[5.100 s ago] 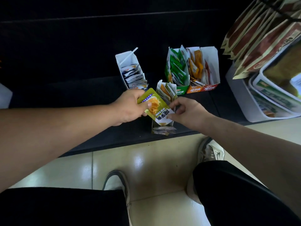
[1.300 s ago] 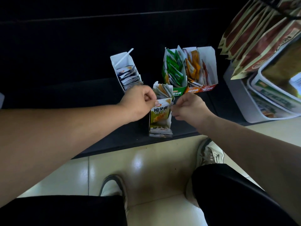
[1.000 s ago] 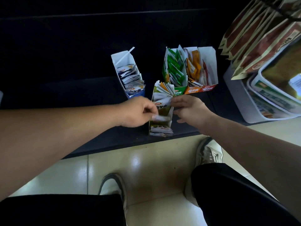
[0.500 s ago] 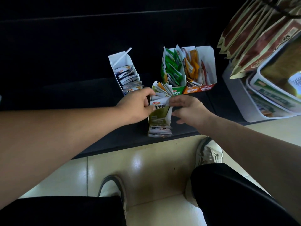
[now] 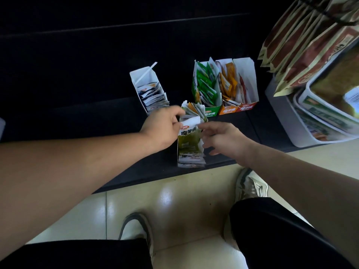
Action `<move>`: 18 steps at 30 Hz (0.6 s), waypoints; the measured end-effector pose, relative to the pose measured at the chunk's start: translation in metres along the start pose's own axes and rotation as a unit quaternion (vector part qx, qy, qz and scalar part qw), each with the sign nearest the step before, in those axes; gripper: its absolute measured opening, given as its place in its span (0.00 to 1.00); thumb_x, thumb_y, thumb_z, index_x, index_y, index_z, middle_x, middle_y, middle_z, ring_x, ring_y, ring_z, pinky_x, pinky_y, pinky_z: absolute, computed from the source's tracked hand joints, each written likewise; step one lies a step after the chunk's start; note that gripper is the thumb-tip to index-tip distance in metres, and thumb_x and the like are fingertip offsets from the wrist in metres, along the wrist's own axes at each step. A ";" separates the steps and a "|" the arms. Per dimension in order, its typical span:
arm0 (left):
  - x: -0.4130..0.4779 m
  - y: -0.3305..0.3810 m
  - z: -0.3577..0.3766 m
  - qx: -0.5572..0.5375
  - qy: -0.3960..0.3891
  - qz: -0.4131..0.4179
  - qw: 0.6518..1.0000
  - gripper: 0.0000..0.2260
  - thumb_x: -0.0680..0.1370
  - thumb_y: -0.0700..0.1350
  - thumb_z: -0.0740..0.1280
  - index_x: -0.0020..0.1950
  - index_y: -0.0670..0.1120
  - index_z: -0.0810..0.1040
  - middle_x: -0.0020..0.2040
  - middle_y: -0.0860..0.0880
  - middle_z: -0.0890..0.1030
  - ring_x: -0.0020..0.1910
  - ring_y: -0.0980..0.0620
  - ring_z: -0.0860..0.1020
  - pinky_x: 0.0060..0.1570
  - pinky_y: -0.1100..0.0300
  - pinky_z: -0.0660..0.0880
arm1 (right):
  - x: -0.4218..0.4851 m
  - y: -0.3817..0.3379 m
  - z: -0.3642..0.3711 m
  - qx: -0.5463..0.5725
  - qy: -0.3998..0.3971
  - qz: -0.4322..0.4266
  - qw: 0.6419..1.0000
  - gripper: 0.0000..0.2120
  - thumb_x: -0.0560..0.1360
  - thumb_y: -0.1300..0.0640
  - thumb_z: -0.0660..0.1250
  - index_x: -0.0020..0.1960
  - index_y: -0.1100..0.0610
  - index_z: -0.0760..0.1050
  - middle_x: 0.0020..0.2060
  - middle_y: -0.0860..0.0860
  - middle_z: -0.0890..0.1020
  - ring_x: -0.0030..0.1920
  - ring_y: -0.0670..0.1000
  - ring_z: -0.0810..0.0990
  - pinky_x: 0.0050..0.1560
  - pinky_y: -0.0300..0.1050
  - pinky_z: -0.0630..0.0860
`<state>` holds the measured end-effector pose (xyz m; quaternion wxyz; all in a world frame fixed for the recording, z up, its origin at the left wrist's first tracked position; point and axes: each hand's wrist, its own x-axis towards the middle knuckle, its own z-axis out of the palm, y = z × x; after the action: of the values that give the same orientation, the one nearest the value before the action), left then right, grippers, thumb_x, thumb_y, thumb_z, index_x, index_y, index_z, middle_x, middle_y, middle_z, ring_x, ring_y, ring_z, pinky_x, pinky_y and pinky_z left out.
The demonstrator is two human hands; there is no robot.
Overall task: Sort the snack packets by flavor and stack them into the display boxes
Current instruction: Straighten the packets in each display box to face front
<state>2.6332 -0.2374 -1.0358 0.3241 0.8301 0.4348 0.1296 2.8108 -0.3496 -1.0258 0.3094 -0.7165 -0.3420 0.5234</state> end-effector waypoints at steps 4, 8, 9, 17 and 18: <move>-0.006 0.016 -0.005 -0.104 -0.028 -0.025 0.994 0.15 0.80 0.40 0.71 0.67 0.50 0.80 0.40 0.51 0.83 0.41 0.50 0.83 0.49 0.51 0.81 | -0.004 -0.002 0.001 0.022 -0.020 -0.021 0.999 0.22 0.81 0.53 0.71 0.73 0.45 0.74 0.61 0.43 0.81 0.60 0.45 0.81 0.57 0.48 0.82; -0.013 0.026 -0.008 -0.216 -0.105 -0.058 0.969 0.16 0.81 0.41 0.71 0.68 0.53 0.80 0.48 0.50 0.87 0.47 0.55 0.85 0.47 0.62 0.78 | -0.006 0.000 0.003 -0.025 -0.035 -0.095 0.995 0.17 0.76 0.51 0.77 0.62 0.38 0.81 0.51 0.38 0.84 0.49 0.35 0.81 0.46 0.34 0.78; -0.014 0.026 -0.008 -0.232 -0.127 -0.063 0.962 0.17 0.82 0.41 0.70 0.70 0.53 0.78 0.51 0.52 0.88 0.49 0.59 0.85 0.47 0.67 0.77 | -0.005 0.001 0.004 -0.036 -0.012 -0.107 0.994 0.14 0.77 0.52 0.75 0.60 0.39 0.82 0.49 0.40 0.85 0.47 0.36 0.82 0.44 0.33 0.77; -0.013 0.009 -0.009 -0.155 -0.116 -0.095 0.976 0.23 0.80 0.27 0.57 0.69 0.46 0.78 0.61 0.51 0.80 0.60 0.53 0.80 0.48 0.68 0.77 | 0.001 0.001 0.001 -0.014 0.077 -0.042 0.996 0.08 0.85 0.55 0.63 0.59 0.49 0.81 0.50 0.51 0.87 0.45 0.45 0.87 0.48 0.49 0.86; -0.013 0.008 -0.010 -0.150 -0.118 -0.096 0.977 0.23 0.80 0.28 0.57 0.69 0.47 0.77 0.61 0.53 0.80 0.59 0.54 0.80 0.48 0.66 0.78 | 0.000 0.001 0.001 -0.010 0.077 -0.040 0.996 0.08 0.85 0.55 0.63 0.59 0.50 0.81 0.50 0.51 0.87 0.46 0.46 0.87 0.48 0.49 0.86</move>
<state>2.6257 -0.2466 -1.0224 0.5049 0.7360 0.4466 0.0634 2.8105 -0.3501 -1.0268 0.3481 -0.7435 -0.3510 0.4504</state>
